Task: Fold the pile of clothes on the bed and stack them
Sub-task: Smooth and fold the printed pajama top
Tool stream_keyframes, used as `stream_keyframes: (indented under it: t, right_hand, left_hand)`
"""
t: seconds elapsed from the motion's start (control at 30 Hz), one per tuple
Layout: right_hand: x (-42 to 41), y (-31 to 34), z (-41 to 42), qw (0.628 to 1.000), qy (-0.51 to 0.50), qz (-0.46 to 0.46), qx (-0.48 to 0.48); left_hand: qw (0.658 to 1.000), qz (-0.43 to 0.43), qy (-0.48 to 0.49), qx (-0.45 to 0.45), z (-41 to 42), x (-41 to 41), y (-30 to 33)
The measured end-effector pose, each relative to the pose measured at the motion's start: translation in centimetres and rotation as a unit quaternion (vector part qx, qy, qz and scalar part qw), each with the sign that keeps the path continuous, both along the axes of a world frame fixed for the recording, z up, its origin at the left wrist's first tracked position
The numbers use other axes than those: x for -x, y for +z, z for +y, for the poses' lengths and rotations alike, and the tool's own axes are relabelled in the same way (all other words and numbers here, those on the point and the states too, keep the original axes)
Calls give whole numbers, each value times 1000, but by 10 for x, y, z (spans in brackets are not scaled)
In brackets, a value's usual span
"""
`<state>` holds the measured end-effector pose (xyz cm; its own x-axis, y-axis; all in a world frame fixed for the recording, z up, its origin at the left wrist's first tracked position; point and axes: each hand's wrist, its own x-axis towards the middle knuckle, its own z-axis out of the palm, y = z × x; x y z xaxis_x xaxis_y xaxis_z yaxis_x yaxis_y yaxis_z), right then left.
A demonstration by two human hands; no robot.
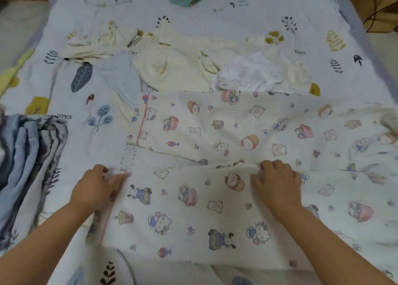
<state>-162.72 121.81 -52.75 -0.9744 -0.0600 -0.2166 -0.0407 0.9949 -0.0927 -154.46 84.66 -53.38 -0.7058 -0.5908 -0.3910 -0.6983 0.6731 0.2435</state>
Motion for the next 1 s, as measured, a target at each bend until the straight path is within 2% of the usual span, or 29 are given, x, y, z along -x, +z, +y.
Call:
stream_keyframes:
  t: [0.13,0.2,0.27,0.37,0.5,0.57,0.67,0.77,0.83,0.9,0.97,1.0]
  right_hand:
    - [9,-5,-17,996,2,45,73]
    - [20,-9,-31,996,16,32,80]
    - [29,-16,-46,997,18,1,73]
    - [38,-25,-63,997,18,-37,61]
    - [40,-26,-84,995,46,-56,68]
    - [32,-21,-96,994,81,12,78]
    - [17,-16,-106,986,104,103,81]
    - [6,-19,-98,993,58,89,51]
    - [2,-22,-87,1000,19,9,5]
    - [1,-30,-74,996,26,-84,-6]
    - [2,-32,-64,991,52,-122,18]
    - [3,-28,-60,991,59,-117,37]
  left_hand:
    - [994,80,56,-50,9,49,-16]
    - [981,126,103,-109,17,76,-23]
    - [970,133,144,-144,23,98,-30]
    - [968,141,136,-155,20,115,-38]
    - [961,240,123,-62,-5,110,-29]
    - [955,263,139,-17,-23,101,-22]
    - [955,226,191,14,-48,88,-22]
    - [961,170,215,40,-53,80,-21]
    - [974,175,92,112,-39,73,-21]
    - [972,165,-103,135,-15,69,-25]
    - [953,58,-269,126,6,67,-31]
    - [949,-11,-293,118,12,70,-35]
